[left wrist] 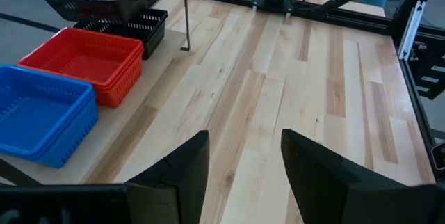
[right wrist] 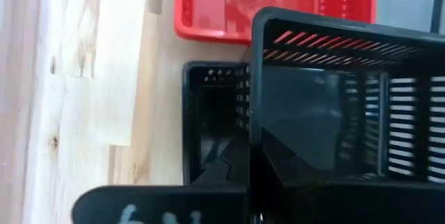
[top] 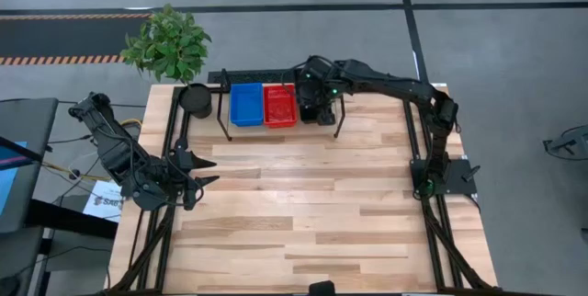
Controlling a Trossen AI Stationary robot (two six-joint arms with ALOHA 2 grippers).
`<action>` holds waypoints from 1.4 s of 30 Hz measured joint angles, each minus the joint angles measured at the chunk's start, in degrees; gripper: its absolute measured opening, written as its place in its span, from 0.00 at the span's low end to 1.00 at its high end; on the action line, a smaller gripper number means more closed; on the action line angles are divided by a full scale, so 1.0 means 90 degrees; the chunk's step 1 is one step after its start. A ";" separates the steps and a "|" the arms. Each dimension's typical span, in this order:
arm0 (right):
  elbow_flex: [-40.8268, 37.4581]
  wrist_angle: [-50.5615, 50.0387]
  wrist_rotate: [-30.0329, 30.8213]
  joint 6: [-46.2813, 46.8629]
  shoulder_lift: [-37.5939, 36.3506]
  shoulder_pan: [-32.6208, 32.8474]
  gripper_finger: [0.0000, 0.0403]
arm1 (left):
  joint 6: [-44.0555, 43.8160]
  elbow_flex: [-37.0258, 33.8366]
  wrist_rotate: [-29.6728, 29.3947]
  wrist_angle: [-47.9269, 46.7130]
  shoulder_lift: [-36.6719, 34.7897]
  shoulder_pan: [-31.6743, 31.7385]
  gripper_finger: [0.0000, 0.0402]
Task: Stack baskets on shelf by color
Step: Stack the black bin on the black bin on the shelf
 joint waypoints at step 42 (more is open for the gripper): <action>0.0284 -0.0667 0.0032 0.0954 0.0098 0.0094 0.42 | -0.0122 0.0000 -0.0005 0.0000 0.0000 -0.0002 0.42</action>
